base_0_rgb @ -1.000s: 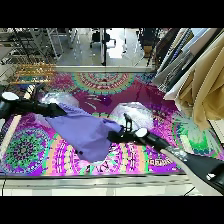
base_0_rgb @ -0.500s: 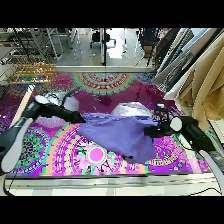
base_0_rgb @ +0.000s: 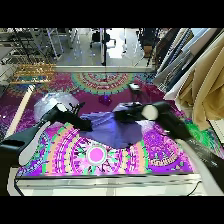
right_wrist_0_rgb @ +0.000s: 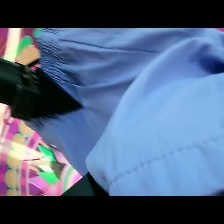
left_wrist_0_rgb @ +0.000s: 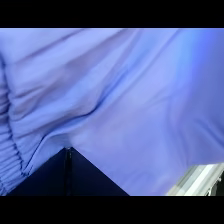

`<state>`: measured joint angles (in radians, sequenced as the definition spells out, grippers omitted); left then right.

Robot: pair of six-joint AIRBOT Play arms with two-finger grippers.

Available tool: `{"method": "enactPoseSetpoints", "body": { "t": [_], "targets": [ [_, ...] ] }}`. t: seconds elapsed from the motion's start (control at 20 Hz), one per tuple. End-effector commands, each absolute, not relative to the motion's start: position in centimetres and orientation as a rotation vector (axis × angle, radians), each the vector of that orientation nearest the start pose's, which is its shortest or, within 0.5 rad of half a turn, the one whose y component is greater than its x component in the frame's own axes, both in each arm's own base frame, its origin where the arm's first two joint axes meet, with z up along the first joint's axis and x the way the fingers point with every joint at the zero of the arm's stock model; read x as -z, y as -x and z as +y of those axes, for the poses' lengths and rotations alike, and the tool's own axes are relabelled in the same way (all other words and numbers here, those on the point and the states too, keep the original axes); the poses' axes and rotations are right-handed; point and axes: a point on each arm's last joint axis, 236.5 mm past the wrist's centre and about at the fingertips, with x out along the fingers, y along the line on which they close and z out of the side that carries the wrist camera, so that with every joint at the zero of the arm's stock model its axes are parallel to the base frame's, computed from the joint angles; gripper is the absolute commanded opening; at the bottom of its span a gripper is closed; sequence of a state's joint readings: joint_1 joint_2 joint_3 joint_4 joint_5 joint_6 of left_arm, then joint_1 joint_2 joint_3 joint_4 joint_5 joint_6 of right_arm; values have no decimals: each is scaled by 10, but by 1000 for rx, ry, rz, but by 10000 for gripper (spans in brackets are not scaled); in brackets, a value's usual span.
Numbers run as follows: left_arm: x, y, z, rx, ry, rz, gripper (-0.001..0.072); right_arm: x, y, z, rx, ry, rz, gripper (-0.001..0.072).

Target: Fold the clothes and pants, and hang the long-sleeved shirts on hangers.

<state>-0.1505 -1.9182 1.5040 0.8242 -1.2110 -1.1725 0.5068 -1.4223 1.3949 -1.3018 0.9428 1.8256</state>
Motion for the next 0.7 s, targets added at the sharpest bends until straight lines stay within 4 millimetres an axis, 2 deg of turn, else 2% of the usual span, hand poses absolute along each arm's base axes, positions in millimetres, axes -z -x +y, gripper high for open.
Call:
{"method": "enactPoseSetpoints", "body": {
  "t": [0.0,0.1,0.2,0.3,0.35,0.4,0.45,0.5,0.55,0.65],
  "targets": [
    [78,-435,-196,695,349,1440,11,-20,-414,373,-539,-251,1131,8],
    [38,-450,-164,656,369,1346,11,7,-418,401,-559,-232,1161,8],
    [-6,-459,-121,591,407,1260,11,26,-417,424,-579,-250,1189,9],
    [-38,-456,-77,525,451,1212,11,35,-419,439,-594,-261,1174,11],
    [-47,-453,-59,501,466,1197,12,33,-420,445,-610,-270,1155,17],
    [-54,-451,-45,480,479,1185,12,26,-416,451,-643,-276,1152,162],
    [-59,-449,-34,466,493,1177,12,15,-411,456,-701,-258,1154,363],
    [-61,-446,-28,459,500,1176,13,-2,-406,457,-766,-204,1146,404],
    [-63,-442,-26,464,503,1186,13,-21,-406,450,-789,-154,1136,406],
    [-63,-433,-33,493,500,1221,13,-66,-419,414,-756,-60,1089,441]
  ]
}}
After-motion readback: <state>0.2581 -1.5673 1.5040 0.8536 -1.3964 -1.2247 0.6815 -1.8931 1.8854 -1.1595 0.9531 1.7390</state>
